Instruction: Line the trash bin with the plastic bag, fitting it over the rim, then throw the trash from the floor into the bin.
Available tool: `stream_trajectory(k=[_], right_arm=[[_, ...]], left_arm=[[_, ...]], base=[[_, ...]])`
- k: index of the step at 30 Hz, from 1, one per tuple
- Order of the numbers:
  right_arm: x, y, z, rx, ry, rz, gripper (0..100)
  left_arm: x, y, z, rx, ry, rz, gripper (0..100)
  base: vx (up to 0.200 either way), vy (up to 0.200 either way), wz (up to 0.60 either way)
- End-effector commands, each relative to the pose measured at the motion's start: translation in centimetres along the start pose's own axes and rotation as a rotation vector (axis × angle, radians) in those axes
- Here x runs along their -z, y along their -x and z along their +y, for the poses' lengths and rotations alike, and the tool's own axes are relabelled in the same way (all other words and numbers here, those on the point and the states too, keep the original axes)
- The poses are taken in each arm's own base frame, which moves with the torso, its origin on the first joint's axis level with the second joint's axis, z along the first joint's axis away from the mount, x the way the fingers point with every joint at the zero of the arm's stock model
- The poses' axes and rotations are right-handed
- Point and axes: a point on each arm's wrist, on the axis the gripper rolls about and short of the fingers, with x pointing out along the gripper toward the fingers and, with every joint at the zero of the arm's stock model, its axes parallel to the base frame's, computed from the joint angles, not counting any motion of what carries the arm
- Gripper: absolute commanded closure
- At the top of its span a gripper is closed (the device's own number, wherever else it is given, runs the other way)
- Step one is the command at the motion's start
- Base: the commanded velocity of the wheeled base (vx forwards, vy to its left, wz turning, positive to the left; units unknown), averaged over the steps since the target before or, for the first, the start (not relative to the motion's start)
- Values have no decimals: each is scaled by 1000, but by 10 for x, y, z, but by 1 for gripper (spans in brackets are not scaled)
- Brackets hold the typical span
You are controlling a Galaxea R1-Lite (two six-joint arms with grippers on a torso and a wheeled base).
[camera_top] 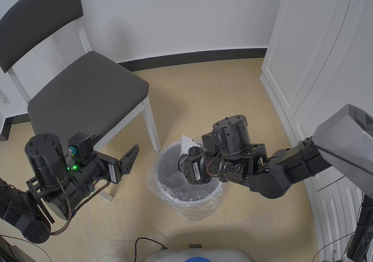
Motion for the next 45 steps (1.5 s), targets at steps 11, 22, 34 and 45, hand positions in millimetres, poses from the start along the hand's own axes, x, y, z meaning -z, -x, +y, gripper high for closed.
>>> stream_trajectory(k=[11,22,34,45], right_arm=[[60,-91,-20,50,-9,125,100],[69,-112,-22,58,-3,172,100],[75,-124,-13,44,12,204,100],[79,-134,-17,54,8,210,100]], left_arm=[[-12,31,3,20,13,-68,0],[-6,38,-2,50,2,-51,0],[-2,40,-1,52,4,-37,0],[-4,41,0,49,6,-46,0]], base=[[0,0,0],[0,0,0],[0,0,0],[0,0,0]])
